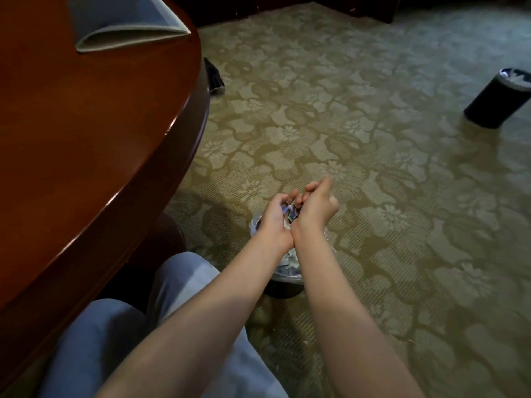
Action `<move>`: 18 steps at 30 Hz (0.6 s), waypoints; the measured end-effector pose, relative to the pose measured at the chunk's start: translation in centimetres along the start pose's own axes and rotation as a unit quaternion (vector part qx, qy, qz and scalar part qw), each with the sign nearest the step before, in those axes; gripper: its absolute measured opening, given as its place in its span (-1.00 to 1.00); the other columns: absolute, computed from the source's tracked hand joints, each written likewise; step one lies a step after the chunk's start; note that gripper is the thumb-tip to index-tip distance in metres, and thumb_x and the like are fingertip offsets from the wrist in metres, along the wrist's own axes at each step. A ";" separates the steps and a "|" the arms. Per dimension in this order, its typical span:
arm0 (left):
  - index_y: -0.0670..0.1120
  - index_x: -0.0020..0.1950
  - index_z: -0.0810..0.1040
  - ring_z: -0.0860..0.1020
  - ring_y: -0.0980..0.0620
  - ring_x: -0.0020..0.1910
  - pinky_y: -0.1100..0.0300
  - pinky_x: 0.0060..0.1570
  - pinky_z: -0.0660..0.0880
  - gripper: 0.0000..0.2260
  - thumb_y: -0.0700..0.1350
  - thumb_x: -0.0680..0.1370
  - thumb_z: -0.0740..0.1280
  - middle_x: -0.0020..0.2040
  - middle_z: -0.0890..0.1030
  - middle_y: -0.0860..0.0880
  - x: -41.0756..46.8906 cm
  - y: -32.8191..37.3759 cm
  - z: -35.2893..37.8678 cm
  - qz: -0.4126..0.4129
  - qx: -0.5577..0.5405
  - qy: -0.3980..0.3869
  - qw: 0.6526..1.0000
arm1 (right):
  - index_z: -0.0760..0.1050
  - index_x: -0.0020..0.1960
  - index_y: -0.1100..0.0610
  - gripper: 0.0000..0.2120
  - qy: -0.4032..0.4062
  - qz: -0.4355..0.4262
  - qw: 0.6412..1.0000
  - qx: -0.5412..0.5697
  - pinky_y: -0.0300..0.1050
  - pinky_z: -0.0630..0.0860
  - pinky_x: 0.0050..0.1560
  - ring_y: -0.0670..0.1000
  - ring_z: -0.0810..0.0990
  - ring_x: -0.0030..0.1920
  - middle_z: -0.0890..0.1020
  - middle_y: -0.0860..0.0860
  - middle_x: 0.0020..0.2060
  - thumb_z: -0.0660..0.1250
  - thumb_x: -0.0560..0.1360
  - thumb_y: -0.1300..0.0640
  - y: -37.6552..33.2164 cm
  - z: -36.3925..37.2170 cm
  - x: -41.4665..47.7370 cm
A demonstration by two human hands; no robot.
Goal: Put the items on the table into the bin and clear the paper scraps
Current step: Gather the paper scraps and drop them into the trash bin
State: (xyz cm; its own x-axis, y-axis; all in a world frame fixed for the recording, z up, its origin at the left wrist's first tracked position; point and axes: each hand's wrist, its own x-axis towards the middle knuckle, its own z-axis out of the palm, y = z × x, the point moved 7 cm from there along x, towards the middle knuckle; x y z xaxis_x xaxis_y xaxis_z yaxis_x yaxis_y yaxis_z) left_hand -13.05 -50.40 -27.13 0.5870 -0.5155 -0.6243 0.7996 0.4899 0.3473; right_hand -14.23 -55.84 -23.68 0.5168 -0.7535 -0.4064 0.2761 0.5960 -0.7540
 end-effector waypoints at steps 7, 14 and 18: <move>-0.12 -0.32 0.34 0.36 0.09 -0.38 0.28 -0.30 0.36 -0.72 -0.13 0.59 0.09 -0.43 0.41 0.00 5.1 -2.1 -1.7 -0.034 -0.003 0.035 0.999 | 0.27 -0.43 0.21 -0.64 0.075 0.055 0.995 -0.045 -0.40 0.17 -0.64 -0.10 0.24 -0.74 0.25 -0.07 -0.77 0.09 0.54 0.23 3.7 -3.5 4.9; -0.16 -0.14 0.49 0.48 -0.01 -0.24 0.14 -0.21 0.42 -0.62 -0.01 0.64 -0.01 -0.21 0.52 -0.10 9.3 -3.6 -4.1 -0.072 0.006 0.113 0.991 | 0.31 -0.41 0.20 -0.64 0.093 0.112 0.984 -0.106 -0.37 0.18 -0.64 -0.13 0.31 -0.75 0.32 -0.06 -0.77 0.09 0.56 0.20 7.0 -5.8 9.0; -0.17 -0.19 0.47 0.48 -0.01 -0.23 0.12 -0.16 0.42 -0.62 -0.05 0.65 -0.03 -0.20 0.51 -0.11 11.1 -4.0 -5.5 -0.087 0.020 0.145 0.985 | 0.32 -0.39 0.21 -0.60 0.095 0.138 0.977 -0.131 -0.22 0.24 -0.52 -0.08 0.34 -0.74 0.32 -0.05 -0.77 0.08 0.60 0.13 9.3 -6.7 10.8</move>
State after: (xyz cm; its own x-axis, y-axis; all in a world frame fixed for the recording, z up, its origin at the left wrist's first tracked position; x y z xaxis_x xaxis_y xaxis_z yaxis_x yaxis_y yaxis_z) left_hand -10.50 -54.18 -39.31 0.3850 -0.3640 -0.8481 0.8923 0.3814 0.2414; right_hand -11.49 -60.27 -38.57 0.3764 -0.6262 -0.6828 -0.0830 0.7112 -0.6980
